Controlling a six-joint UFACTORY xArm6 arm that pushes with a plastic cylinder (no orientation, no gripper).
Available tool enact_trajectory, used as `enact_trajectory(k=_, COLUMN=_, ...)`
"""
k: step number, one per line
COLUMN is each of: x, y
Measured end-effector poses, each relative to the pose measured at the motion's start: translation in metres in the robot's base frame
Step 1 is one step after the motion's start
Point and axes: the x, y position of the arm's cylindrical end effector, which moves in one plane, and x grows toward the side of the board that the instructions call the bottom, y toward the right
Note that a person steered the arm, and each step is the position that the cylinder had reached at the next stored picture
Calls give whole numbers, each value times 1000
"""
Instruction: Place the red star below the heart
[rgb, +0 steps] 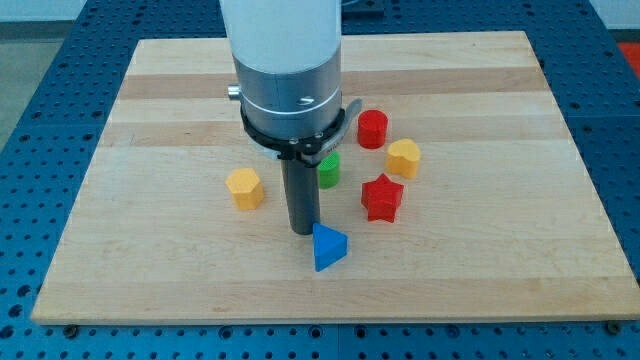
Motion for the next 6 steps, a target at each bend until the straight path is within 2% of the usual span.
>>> enact_trajectory(k=2, x=-34, y=6)
enact_trajectory(k=5, x=-34, y=84)
enact_trajectory(k=6, x=-45, y=93)
